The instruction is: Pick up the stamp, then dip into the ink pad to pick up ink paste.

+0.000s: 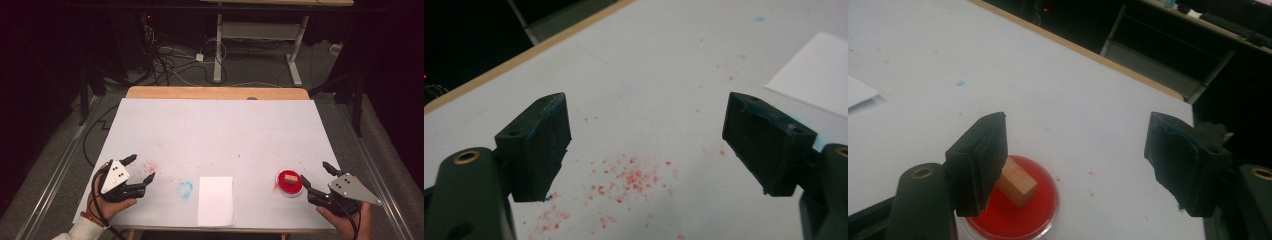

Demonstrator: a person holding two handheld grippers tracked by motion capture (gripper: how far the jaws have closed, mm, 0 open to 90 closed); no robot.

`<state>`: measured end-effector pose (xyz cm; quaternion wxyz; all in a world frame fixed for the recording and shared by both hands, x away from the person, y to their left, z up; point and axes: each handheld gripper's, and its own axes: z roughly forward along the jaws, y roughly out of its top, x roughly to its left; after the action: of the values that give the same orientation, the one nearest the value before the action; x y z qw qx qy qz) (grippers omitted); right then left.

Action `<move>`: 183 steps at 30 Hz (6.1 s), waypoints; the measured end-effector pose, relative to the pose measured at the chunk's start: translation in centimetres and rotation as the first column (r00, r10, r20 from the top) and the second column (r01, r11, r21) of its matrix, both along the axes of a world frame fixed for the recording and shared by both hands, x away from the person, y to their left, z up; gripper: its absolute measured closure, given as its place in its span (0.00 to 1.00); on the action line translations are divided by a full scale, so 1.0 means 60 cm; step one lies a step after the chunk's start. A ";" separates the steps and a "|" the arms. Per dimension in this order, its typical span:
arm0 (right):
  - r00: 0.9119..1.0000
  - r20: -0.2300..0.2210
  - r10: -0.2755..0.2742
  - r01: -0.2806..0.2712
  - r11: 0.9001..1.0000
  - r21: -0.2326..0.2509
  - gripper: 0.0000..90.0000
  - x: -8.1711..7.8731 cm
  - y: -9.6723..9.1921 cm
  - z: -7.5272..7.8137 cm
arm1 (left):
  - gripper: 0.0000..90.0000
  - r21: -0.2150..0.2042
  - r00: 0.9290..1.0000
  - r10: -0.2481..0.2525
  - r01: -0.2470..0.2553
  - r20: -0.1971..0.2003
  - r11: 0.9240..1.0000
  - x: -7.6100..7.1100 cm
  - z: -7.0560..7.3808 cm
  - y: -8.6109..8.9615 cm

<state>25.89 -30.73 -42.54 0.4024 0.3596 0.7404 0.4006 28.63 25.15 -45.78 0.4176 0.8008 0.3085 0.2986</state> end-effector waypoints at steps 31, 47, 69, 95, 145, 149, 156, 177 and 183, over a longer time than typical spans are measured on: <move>0.860 -0.469 0.199 -0.358 0.891 -0.279 0.44 0.100 0.028 0.055 | 0.21 0.109 0.994 -0.050 0.060 -0.093 0.992 0.000 -0.027 -0.028; 0.749 -0.644 0.157 -0.498 0.775 -0.390 0.65 0.144 0.080 0.012 | 0.22 0.117 0.988 -0.090 0.105 -0.124 0.988 0.002 -0.029 -0.037; 0.758 -0.621 0.199 -0.455 0.844 -0.285 0.85 0.142 0.070 0.012 | 0.22 0.139 0.988 -0.080 0.098 -0.134 0.985 0.003 -0.031 -0.039; 0.807 -0.568 0.161 -0.343 0.911 -0.229 0.85 0.125 0.064 0.031 | 0.23 0.141 0.989 -0.082 0.099 -0.125 0.985 0.003 -0.026 -0.036; 0.795 -0.581 0.171 -0.284 0.953 -0.109 0.85 0.128 0.042 -0.037 | 0.24 0.153 0.986 -0.099 0.119 -0.133 0.981 0.007 -0.031 -0.031; 0.800 -0.576 0.168 -0.287 0.950 -0.121 0.85 0.127 0.044 -0.035 | 0.24 0.151 0.986 -0.100 0.120 -0.134 0.981 0.008 -0.031 -0.031; 0.808 -0.562 0.174 -0.296 0.946 -0.131 0.85 0.121 0.046 -0.028 | 0.24 0.153 0.987 -0.094 0.114 -0.131 0.982 0.009 -0.031 -0.029; 0.871 -0.447 0.206 -0.282 0.953 -0.109 0.85 0.102 0.047 0.065 | 0.24 0.163 0.987 -0.095 0.115 -0.130 0.980 0.004 -0.026 -0.033; 0.884 -0.419 0.207 -0.266 0.960 -0.087 0.85 0.100 0.042 0.081 | 0.24 0.155 0.987 -0.093 0.113 -0.133 0.981 0.004 -0.026 -0.031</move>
<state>31.90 -28.21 -37.71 0.2126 0.3121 0.8725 0.3100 28.89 23.30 -47.32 0.3456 0.8643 0.2669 0.2498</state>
